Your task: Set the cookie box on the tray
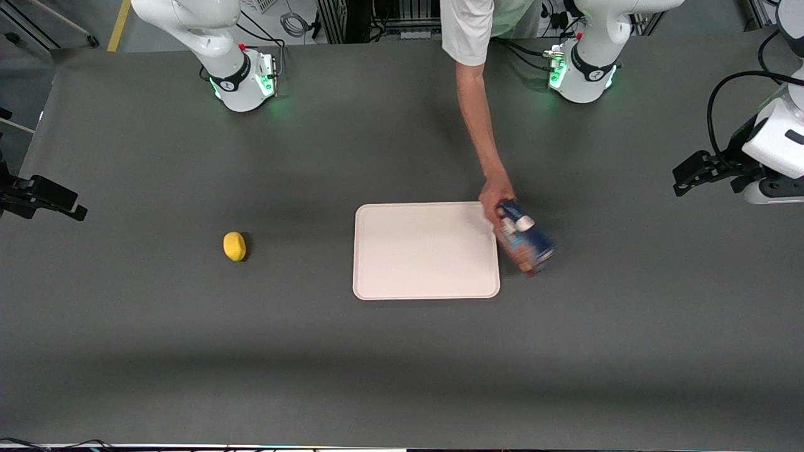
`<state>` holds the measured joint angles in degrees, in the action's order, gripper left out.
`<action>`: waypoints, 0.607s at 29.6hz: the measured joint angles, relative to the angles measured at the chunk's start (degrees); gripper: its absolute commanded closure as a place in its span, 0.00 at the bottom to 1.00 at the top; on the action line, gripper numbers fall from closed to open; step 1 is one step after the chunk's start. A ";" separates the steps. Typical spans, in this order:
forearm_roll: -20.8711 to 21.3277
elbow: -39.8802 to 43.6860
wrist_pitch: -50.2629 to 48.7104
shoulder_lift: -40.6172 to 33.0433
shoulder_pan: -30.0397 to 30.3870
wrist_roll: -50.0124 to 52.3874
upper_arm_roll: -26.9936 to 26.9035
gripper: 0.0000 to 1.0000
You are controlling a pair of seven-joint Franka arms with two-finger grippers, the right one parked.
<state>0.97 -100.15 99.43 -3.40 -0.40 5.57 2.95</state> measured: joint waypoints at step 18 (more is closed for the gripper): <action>0.00 0.00 -0.84 0.00 0.00 0.02 0.00 0.00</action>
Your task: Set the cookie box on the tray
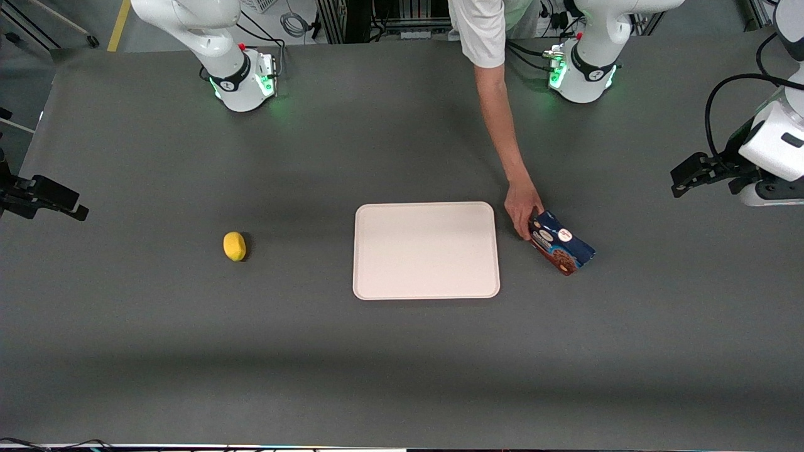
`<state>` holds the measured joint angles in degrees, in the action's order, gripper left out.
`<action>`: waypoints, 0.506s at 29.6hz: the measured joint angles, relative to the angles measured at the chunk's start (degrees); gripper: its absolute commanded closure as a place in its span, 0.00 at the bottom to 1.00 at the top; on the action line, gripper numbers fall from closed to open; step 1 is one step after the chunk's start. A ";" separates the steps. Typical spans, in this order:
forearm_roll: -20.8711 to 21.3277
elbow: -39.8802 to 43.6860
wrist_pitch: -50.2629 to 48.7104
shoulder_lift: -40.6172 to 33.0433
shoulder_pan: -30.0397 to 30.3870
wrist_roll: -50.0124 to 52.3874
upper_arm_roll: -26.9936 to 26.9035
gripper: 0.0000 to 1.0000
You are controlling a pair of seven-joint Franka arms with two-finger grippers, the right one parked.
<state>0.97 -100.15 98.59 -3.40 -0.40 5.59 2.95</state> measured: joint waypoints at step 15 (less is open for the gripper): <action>-5.80 -0.10 -1.25 0.19 -0.03 16.66 0.13 0.00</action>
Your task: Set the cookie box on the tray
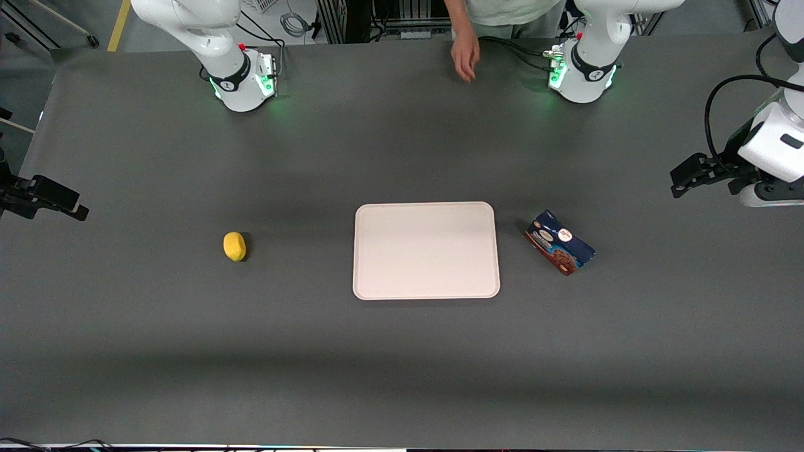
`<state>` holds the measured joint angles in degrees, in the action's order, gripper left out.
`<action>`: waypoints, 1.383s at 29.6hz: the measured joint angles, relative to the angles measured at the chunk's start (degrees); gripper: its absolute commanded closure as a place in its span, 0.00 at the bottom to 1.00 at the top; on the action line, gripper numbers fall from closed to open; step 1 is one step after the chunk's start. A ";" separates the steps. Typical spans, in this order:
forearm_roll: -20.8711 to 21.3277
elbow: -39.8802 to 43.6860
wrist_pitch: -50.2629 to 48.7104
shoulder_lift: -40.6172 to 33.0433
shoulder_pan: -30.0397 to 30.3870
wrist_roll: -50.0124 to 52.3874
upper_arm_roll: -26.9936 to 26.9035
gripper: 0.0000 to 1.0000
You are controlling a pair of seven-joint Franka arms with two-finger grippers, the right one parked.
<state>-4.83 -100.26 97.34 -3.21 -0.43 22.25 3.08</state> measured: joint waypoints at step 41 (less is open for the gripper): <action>-2.37 -30.04 43.16 6.29 -2.29 27.73 10.06 0.00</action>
<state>-7.20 -130.30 140.50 3.08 -2.72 49.98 13.14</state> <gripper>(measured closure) 0.000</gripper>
